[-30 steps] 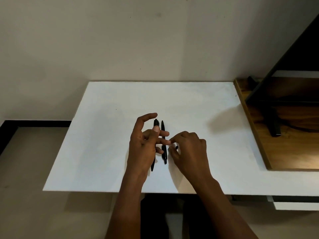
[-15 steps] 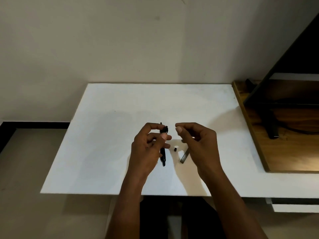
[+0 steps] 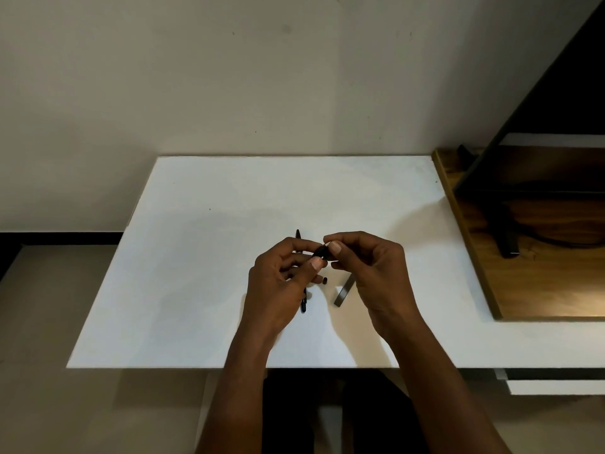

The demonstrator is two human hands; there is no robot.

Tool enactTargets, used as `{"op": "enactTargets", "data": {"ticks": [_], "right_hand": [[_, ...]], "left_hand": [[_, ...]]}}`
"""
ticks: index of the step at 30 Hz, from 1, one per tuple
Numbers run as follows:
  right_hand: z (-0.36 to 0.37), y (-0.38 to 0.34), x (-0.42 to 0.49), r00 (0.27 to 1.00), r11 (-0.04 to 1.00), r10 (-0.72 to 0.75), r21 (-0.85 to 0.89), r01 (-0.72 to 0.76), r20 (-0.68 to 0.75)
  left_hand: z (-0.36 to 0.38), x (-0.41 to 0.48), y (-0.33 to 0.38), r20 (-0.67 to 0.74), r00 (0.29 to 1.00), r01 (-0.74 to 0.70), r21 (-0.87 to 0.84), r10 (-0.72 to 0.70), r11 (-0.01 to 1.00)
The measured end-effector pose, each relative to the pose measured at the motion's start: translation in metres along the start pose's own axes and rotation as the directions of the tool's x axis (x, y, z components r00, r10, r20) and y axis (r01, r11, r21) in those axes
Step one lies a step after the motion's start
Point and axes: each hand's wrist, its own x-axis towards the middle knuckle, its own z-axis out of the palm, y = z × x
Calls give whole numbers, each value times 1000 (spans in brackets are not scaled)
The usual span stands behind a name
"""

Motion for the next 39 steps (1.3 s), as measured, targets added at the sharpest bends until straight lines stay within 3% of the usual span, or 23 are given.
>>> {"op": "enactTargets", "data": {"ticks": [14, 26, 31, 32, 35, 39], "right_hand": [[-15, -10, 0, 998, 967, 14, -254, 1, 55], [-9, -9, -6, 999, 969, 35, -245, -24, 41], [-5, -7, -7, 997, 994, 70, -86, -68, 15], [-6, -5, -7, 997, 990, 72, -118, -74, -20], [-9, 3, -5, 996, 880, 18, -473, -55, -83], [-5, 7, -8, 1000, 755, -3, -655, 8, 8]], "left_hand": [[2, -2, -2, -4, 999, -44, 113, 45, 993], [5, -1, -4, -56, 998, -9, 59, 12, 998], [0, 2, -6, -37, 999, 32, -28, -33, 999], [-1, 3, -6, -32, 999, 33, -41, -34, 999], [-5, 3, -5, -29, 999, 11, -100, -13, 995], [-8, 4, -5, -55, 998, -7, -139, -1, 990]]}}
